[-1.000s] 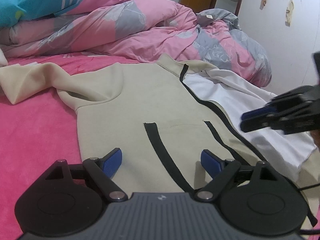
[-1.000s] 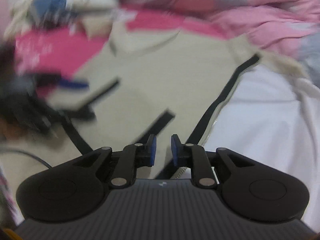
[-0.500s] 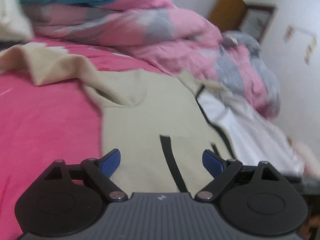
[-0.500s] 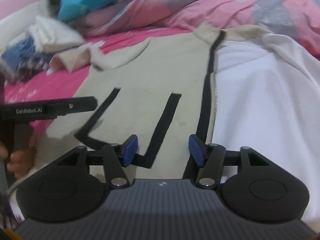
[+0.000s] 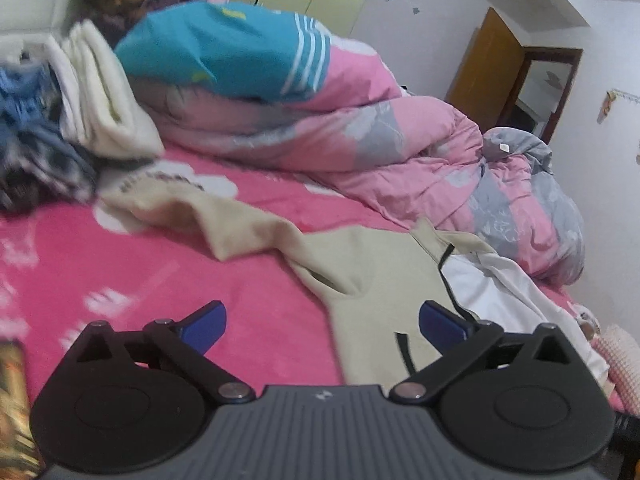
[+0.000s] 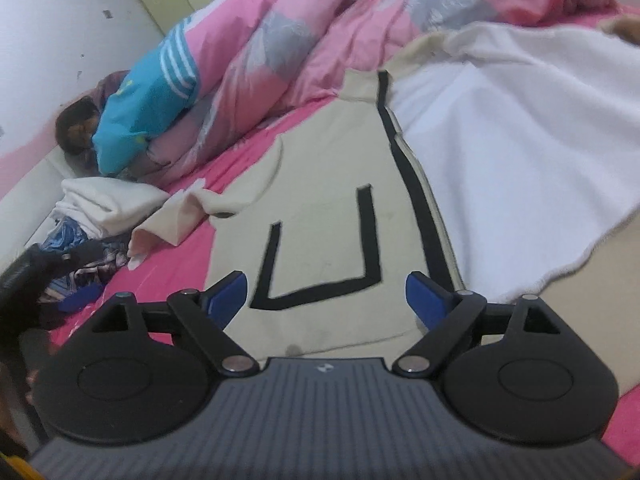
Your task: Fold clothes
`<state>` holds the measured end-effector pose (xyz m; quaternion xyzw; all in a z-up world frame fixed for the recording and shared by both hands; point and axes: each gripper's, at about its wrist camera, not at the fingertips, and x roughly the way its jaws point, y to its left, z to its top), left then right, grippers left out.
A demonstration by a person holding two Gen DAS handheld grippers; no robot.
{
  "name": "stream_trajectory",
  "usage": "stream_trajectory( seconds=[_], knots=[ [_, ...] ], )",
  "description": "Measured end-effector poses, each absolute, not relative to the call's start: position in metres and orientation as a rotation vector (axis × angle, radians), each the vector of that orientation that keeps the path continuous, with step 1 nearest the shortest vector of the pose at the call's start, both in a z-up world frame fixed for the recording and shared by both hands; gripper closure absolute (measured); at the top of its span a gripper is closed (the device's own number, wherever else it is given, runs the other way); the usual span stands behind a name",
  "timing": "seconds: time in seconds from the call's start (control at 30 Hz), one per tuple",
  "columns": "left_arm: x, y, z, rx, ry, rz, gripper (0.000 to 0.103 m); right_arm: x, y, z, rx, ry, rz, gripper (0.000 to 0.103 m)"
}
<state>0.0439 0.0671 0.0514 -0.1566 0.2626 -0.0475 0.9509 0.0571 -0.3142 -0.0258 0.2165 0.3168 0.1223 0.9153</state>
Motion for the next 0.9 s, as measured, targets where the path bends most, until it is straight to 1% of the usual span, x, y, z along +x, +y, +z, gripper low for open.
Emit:
stream_trajectory(
  seconds=[0.07,0.23,0.3,0.4,0.47,0.57,0.67,0.7,0.77,0.8,0.83,0.9],
  knots=[
    [0.040,0.084,0.064,-0.284,0.536,-0.113,0.000,0.058,-0.305,-0.014,0.418,0.630,0.285,0.005],
    [0.046,0.134,0.092,-0.217,0.547,-0.091,0.000,0.073,-0.266,0.022,0.283,0.579,0.438,0.004],
    [0.056,0.154,0.099,-0.159,0.530,-0.022,0.000,0.086,-0.238,0.039,0.189,0.553,0.517,0.002],
    [0.081,0.186,0.101,-0.095,0.495,0.056,0.000,0.103,-0.187,0.062,0.060,0.496,0.634,0.002],
    [0.109,0.210,0.096,-0.124,0.518,0.085,0.000,0.112,-0.150,0.072,-0.014,0.454,0.693,0.002],
    [0.159,0.245,0.079,-0.264,0.611,0.086,0.000,0.127,-0.104,0.076,-0.056,0.412,0.751,0.002],
    [0.211,0.265,0.050,-0.356,0.684,0.076,0.002,0.148,-0.078,0.060,-0.029,0.448,0.759,0.002],
    [0.227,0.268,0.040,-0.367,0.710,0.080,0.005,0.156,-0.069,0.055,-0.020,0.460,0.762,0.002],
    [0.257,0.271,0.019,-0.370,0.773,0.092,0.006,0.169,-0.061,0.044,0.013,0.496,0.751,0.002],
    [0.272,0.273,0.008,-0.372,0.805,0.098,0.010,0.175,-0.061,0.037,0.037,0.518,0.737,0.002],
    [0.278,0.273,0.003,-0.367,0.810,0.106,0.012,0.177,-0.067,0.032,0.064,0.538,0.724,0.002],
    [0.290,0.272,-0.006,-0.358,0.819,0.121,0.020,0.182,-0.082,0.020,0.119,0.579,0.692,0.002]
  ],
)
